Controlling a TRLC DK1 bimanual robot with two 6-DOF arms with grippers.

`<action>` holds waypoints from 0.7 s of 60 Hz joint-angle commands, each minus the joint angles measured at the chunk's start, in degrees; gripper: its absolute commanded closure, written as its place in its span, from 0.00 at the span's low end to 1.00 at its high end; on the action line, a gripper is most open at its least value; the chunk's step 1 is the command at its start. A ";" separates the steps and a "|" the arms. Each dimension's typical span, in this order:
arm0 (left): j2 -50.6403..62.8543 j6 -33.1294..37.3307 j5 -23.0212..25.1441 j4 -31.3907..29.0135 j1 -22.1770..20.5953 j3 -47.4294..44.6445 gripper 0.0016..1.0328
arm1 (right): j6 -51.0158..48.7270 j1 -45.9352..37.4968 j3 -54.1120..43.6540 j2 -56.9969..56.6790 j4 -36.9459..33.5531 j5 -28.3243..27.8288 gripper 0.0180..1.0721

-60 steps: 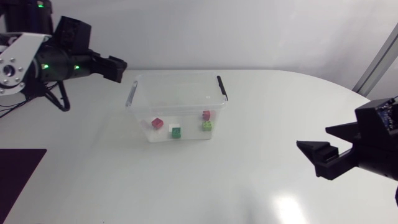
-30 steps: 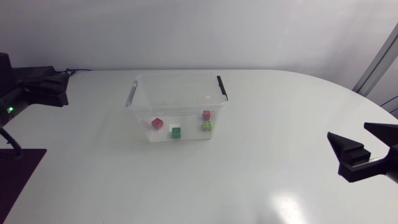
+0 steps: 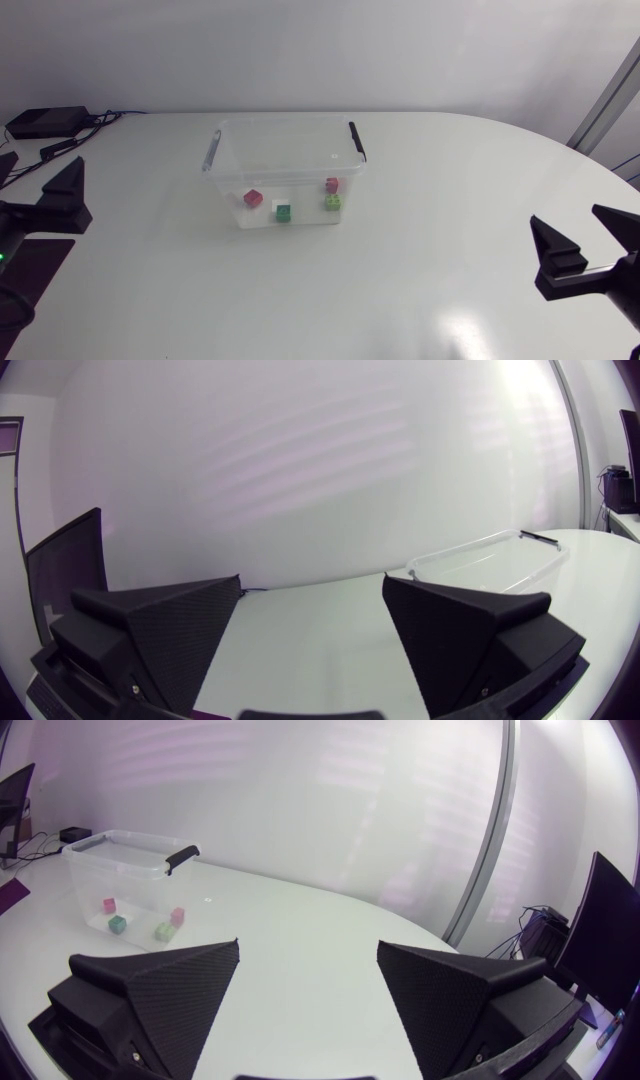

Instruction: Place the duplo bricks in the container

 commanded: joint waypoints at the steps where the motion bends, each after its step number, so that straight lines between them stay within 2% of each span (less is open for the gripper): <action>1: -2.57 -2.27 -0.13 -0.78 -1.00 -2.95 0.04 | 2.16 -0.31 -2.99 -0.94 2.43 0.27 0.05; 42: -22.13 -12.38 -0.56 -8.47 -7.60 -17.37 0.04 | 11.73 -0.25 -19.16 -6.39 21.80 -0.51 0.05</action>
